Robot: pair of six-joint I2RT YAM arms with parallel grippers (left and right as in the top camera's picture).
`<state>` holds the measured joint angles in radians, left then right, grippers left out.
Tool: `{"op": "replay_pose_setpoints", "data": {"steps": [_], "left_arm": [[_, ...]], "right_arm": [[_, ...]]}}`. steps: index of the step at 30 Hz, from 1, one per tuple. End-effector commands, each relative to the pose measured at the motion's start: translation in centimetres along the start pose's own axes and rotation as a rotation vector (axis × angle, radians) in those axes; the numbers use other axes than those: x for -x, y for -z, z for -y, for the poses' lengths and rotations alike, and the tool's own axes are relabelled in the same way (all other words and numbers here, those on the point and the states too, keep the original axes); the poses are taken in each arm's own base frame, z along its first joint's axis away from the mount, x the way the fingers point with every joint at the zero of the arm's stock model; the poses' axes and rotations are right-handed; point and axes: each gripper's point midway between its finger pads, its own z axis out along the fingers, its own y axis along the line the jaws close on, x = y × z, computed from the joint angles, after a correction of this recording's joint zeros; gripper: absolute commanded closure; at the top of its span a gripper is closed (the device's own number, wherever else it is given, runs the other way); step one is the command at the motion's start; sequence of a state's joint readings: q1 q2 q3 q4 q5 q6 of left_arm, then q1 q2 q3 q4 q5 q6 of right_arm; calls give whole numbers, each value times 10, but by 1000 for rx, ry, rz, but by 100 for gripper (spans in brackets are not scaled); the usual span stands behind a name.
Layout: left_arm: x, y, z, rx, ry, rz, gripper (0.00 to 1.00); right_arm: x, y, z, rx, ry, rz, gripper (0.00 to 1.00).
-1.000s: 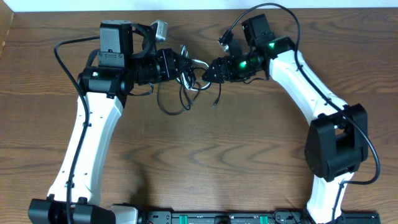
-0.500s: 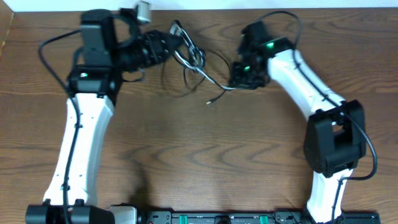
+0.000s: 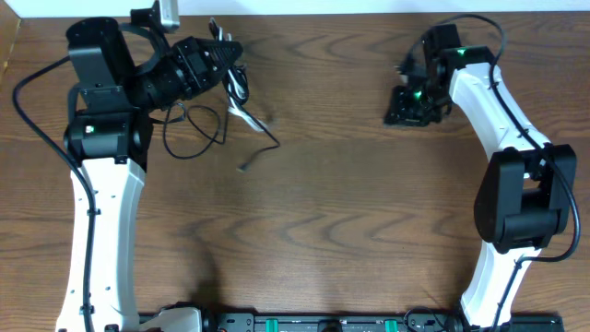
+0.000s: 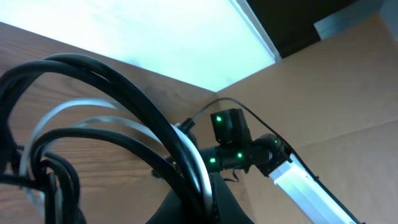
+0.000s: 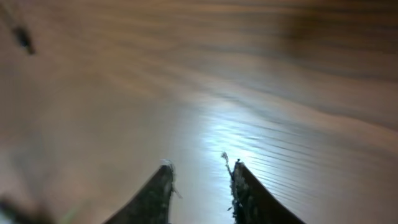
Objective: Untangle cables
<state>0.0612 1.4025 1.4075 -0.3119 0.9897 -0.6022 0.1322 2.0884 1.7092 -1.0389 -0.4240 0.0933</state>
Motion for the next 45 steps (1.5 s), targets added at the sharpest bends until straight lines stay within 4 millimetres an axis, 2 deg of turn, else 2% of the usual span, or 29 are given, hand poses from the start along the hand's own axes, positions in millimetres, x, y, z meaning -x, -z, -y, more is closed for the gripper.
{"op": "replay_pose_setpoints", "data": {"steps": [1, 6, 8, 10, 15, 19, 26, 32, 39, 45], "left_arm": [[-5, -2, 23, -48, -69, -25, 92], [-33, -12, 8, -16, -92, -124, 92], [-47, -19, -2, 0, -87, -178, 92], [-60, -27, -7, -24, -93, -238, 92], [-82, -46, 12, -277, -147, -370, 93], [-92, -61, 12, -372, -123, -430, 93], [-89, -68, 12, -375, -64, -438, 93], [-86, -69, 13, -373, -57, -432, 93], [-86, -70, 12, -367, -58, -429, 93], [-86, -70, 12, -367, -58, -429, 93]], "right_arm": [[4, 18, -64, 274, 234, 36, 67], [20, 64, -111, 369, 349, 149, 53], [26, 76, -122, 375, 347, 180, 46], [30, 82, -128, 383, 315, 192, 44], [22, 87, -142, 481, 289, 162, 43], [17, 98, -161, 605, 404, 180, 42], [10, 94, -162, 587, 543, 198, 35], [0, 81, -181, 596, 530, 144, 36], [0, 56, -198, 470, 382, 105, 41], [2, 33, -184, 293, 151, 87, 54]]}}
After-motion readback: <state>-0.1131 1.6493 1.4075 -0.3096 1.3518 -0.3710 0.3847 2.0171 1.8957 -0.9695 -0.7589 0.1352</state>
